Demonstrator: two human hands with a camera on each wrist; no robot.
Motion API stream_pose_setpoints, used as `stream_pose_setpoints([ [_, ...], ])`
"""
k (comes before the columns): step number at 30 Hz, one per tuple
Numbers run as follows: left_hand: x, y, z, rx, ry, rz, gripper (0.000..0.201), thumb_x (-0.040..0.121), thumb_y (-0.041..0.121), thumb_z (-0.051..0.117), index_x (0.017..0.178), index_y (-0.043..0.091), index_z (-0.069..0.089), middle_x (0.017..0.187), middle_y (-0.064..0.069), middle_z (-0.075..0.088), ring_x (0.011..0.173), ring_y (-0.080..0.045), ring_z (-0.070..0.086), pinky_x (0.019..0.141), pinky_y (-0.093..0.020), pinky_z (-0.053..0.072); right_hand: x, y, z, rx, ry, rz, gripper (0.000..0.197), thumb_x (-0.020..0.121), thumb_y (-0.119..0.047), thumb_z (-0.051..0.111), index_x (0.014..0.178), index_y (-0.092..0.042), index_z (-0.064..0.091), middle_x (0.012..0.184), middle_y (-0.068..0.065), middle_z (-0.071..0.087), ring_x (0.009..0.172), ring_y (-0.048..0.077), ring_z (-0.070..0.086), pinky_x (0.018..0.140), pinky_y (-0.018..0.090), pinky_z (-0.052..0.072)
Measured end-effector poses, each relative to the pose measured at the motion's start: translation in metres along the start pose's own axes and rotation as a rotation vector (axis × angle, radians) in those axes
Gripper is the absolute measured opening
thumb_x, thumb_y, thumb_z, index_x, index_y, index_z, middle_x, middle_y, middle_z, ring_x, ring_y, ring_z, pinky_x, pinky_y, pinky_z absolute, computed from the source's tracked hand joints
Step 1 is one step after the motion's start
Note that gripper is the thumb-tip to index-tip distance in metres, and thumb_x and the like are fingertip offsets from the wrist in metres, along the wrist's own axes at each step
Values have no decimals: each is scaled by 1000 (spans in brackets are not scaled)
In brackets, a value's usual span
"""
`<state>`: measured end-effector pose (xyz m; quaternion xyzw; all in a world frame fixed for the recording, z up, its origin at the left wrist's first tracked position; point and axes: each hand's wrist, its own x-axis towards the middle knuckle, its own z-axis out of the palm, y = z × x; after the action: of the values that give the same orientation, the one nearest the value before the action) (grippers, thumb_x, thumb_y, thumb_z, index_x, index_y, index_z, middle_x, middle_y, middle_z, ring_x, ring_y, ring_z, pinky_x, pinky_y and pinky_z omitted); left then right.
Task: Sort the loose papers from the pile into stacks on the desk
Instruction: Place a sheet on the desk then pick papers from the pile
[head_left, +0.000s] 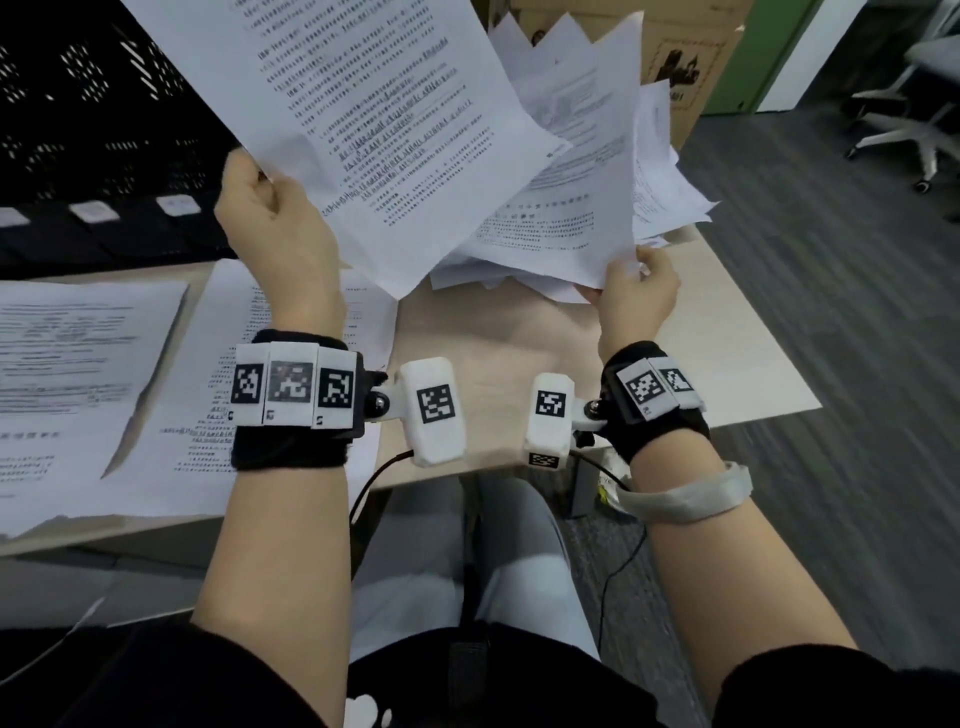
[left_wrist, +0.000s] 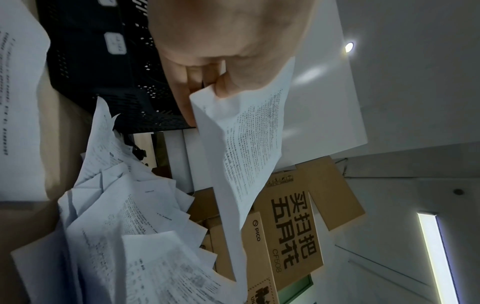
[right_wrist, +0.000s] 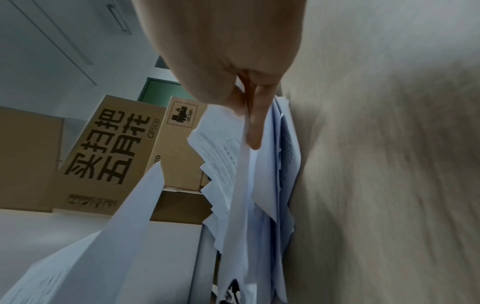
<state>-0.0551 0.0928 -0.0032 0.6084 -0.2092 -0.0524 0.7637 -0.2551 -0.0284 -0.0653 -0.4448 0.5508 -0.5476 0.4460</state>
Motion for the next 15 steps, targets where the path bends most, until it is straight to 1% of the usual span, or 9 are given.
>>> stream_pose_setpoints([
  [3,-5,10,-13,-18,-1,44,33,86,-3,39,72,25,49,66,9,48,66,-6,39,68,-15,39,-13,-4,-8,65,43,-94,16,73,-10,48,84,-18,58,89,-3,57,97,31,61,83,52,55],
  [5,-7,16,-25,-26,1,70,33,86,-3,40,75,26,52,68,10,52,68,-6,43,71,-16,41,-21,-8,-12,106,65,-120,18,73,-12,49,77,-28,55,84,-9,58,94,31,62,83,54,54],
  [6,-7,19,-31,-19,8,77,33,86,-3,40,76,27,52,67,12,52,67,-5,43,71,-15,41,-27,-11,-14,106,79,-129,19,73,-11,49,76,-30,55,82,-10,58,93,32,62,83,54,54],
  [8,-7,24,-45,2,33,90,34,85,-2,40,74,28,52,61,17,49,61,-2,39,65,-14,38,-38,-14,-16,117,102,-133,19,77,-7,51,81,-24,56,84,-7,59,95,32,62,83,53,54],
  [9,-7,26,-52,11,52,101,33,85,-1,41,74,29,52,59,18,49,59,-1,40,63,-15,37,-43,-14,-17,127,109,-128,19,79,-4,51,85,-21,57,87,-4,61,97,32,63,84,53,55],
  [10,-8,28,-60,15,68,113,32,86,0,44,75,29,53,60,18,52,59,-2,43,64,-16,39,-48,-15,-18,137,110,-125,20,80,-3,51,85,-21,56,91,0,62,97,31,64,84,52,55],
  [12,-9,29,-75,38,91,114,29,87,2,46,79,29,54,65,15,55,59,2,49,65,-15,42,-59,-17,-16,164,113,-111,23,81,-2,51,84,-25,55,94,7,63,92,27,65,84,49,56],
  [14,-9,28,-92,88,103,97,28,86,3,46,80,29,54,64,14,52,54,3,46,64,-13,40,-71,-15,-12,171,100,-102,21,84,2,50,88,-18,54,94,9,62,84,23,61,83,43,56],
  [15,-8,27,-100,109,102,87,25,84,4,45,81,27,55,63,13,51,54,2,44,63,-14,39,-77,-13,-9,182,89,-94,21,85,3,50,89,-16,54,94,9,61,83,22,60,81,42,57],
])
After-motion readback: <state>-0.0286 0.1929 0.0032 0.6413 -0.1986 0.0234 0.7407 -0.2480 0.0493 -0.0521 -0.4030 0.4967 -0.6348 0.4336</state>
